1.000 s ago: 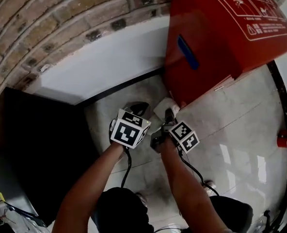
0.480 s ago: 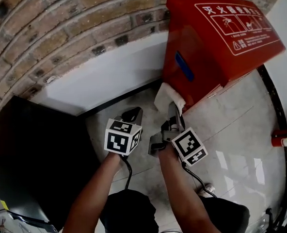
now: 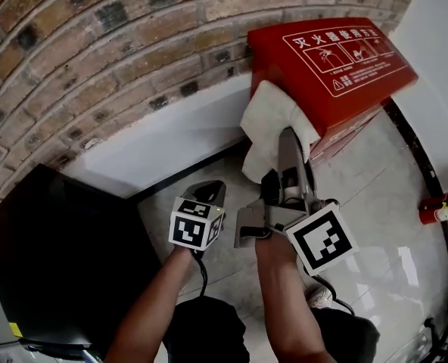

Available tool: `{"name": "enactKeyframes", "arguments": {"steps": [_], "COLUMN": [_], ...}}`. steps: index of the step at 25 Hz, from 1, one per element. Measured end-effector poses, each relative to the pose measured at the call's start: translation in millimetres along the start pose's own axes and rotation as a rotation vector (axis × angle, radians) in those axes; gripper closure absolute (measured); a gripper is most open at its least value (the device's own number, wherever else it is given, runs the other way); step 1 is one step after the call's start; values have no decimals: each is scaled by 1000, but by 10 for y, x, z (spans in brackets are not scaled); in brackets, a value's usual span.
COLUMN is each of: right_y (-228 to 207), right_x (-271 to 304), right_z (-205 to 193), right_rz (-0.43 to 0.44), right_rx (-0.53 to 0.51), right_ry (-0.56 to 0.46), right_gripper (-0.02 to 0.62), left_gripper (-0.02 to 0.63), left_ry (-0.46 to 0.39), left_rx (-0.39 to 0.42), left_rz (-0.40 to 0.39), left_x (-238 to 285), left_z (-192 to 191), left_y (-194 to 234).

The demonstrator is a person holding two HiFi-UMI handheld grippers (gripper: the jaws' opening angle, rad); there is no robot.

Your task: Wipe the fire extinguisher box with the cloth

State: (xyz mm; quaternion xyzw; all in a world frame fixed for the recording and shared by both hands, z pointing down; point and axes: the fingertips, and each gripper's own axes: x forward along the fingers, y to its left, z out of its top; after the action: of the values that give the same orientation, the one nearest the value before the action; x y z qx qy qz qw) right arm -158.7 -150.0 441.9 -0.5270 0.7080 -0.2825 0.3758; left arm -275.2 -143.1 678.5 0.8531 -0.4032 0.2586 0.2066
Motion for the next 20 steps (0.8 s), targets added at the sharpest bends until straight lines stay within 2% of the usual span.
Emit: {"name": "enactKeyframes", "arguments": {"steps": [3, 6, 7, 9, 10, 14, 18, 20], "right_y": [21, 62, 45, -115, -162, -199, -467, -599], "right_x": [80, 241, 303, 390, 456, 659, 633, 608], "right_z": [-48, -115, -127, -183, -201, -216, -422, -519], "right_rz": [-6, 27, 13, -95, -122, -146, -220, -238], "right_rx": [22, 56, 74, 116, 122, 83, 52, 5], "right_ry": [-4, -18, -28, -44, -58, -122, -99, -84], "right_gripper": [520, 520, 520, 520, 520, 520, 520, 517], "left_gripper": [606, 606, 606, 606, 606, 606, 606, 606], "left_ry": [-22, -41, -42, -34, -25, -4, -9, -17], "left_rx": [20, 40, 41, 16, -4, -41, -72, -82], "left_rz": [-3, 12, 21, 36, 39, 48, 70, 75], "left_x": [-28, -77, -101, -160, -191, -287, -349, -343], "left_z": [141, 260, 262, 190, 135, 1, -77, -89], "left_y": [-14, 45, 79, 134, 147, 176, 311, 361]}}
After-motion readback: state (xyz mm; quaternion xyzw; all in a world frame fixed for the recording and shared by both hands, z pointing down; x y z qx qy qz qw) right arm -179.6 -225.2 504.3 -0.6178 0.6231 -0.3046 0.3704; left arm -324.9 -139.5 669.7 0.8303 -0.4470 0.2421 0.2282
